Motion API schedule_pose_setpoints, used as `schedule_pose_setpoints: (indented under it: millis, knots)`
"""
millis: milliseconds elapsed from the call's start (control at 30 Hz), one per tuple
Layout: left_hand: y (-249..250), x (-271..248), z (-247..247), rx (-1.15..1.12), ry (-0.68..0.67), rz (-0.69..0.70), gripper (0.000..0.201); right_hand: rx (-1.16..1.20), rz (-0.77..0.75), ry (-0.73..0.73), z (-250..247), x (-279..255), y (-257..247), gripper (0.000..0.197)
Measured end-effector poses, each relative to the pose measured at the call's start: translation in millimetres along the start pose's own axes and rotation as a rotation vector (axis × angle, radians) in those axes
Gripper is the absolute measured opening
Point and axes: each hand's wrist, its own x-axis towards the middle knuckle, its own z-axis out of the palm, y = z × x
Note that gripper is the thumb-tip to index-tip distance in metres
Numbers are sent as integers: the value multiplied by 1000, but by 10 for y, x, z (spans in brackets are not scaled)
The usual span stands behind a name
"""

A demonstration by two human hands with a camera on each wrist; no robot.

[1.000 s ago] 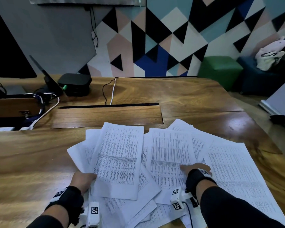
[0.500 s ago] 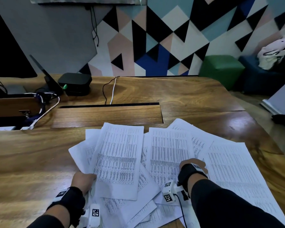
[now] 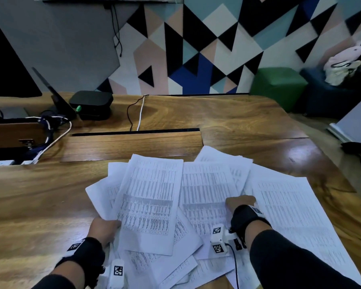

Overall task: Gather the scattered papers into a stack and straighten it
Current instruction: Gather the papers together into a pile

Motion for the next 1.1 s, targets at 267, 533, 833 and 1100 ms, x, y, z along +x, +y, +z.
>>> schedule_pose_setpoints:
  millis: [267, 533, 833, 1100]
  knots:
    - [18, 115, -121, 9, -124, -15, 29, -123, -166, 131, -1104, 123, 401, 10]
    - [84, 65, -29, 99, -142, 81, 24, -449, 96, 212, -1687, 431, 1024, 33]
    - [161, -77, 251, 29, -128, 113, 15, -317, 130, 166, -1769, 634, 1167, 48]
    - [256, -286, 434, -18, -174, 105, 20, 75, -69, 166, -1520, 430, 965, 25]
